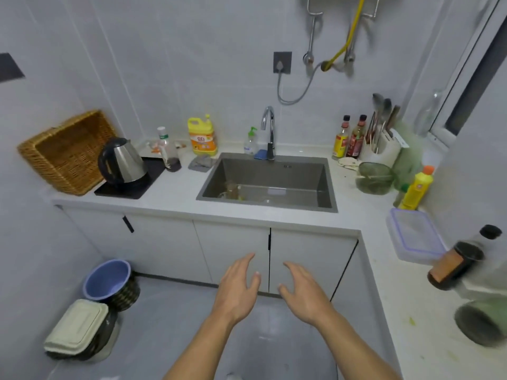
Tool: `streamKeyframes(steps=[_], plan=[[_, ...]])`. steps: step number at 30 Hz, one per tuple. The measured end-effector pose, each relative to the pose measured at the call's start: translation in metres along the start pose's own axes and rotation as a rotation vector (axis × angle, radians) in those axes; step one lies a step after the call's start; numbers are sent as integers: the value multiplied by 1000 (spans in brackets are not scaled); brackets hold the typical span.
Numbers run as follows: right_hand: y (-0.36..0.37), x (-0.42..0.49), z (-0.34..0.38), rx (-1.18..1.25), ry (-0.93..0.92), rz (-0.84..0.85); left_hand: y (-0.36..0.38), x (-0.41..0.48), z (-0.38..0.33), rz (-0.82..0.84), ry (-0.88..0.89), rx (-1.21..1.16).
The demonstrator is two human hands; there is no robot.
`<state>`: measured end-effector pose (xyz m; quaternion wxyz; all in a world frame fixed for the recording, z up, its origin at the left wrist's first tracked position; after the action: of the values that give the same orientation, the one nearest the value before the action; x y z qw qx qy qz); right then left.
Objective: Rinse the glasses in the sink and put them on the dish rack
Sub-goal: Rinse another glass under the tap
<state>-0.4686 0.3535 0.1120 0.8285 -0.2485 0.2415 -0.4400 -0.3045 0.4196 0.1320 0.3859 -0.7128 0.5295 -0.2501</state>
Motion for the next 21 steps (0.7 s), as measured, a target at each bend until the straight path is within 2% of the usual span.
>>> streamKeyframes(steps=[10,21], plan=[[-18,191,24,4,59,-22,-25,204,32,60,43,32],[-31,367,17,-7,37,22,-19,373,62,95,-44,91]])
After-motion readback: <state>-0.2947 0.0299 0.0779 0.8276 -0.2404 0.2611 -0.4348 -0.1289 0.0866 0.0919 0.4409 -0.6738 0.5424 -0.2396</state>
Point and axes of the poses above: each hand's wrist, its own x-axis towards the middle knuckle, its own y-axis out of the palm, z = x × y, the point moved 10 cm from there along x, towards the middle knuckle, and after that the axes turned 11 degrees about x, right-handed, at the moved point
